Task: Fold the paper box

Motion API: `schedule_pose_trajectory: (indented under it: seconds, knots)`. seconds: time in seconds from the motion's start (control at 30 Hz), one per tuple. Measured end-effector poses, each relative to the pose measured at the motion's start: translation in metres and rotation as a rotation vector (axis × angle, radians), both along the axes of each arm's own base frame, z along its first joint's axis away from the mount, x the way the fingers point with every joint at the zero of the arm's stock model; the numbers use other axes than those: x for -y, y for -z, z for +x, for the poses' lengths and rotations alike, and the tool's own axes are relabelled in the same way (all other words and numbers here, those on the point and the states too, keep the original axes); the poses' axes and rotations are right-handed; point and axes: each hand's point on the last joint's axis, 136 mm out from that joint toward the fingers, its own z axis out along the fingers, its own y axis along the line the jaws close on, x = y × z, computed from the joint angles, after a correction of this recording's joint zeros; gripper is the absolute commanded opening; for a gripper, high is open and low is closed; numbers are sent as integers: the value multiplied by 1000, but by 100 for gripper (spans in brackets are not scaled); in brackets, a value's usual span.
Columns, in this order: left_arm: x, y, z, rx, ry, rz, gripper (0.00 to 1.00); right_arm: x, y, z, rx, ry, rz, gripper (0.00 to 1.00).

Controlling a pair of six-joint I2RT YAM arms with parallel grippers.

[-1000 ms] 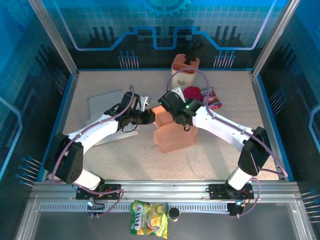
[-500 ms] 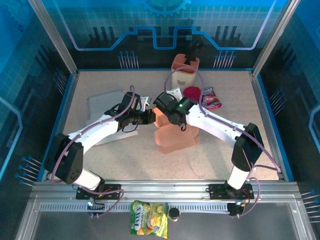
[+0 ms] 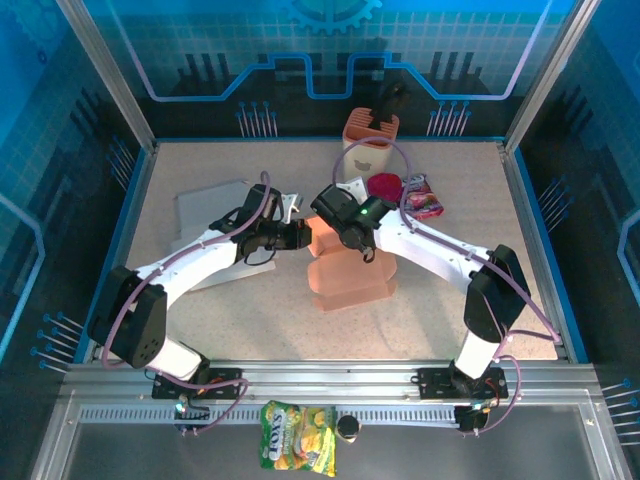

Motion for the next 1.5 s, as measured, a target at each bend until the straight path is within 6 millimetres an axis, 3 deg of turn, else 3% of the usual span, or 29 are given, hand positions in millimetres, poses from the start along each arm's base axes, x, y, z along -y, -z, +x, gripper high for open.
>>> schedule_pose_trajectory:
  seconds: [0.57,0.73,0.83,1.1,1.5]
  knots:
    - [3,6,-2,3,-35,48,0,4,11,-5,10,110,-32,0]
    - [3,32,-6,-40,-73,77,0,4,36,-11,-23,118,-4,0]
    - [5,52,-10,-62,-90,71,7,4,54,-17,-50,125,14,0]
    - [13,92,-7,-95,-136,64,16,8,73,-27,-84,133,14,0]
    - [19,97,-3,-58,-185,36,22,10,75,-28,-85,141,7,0]
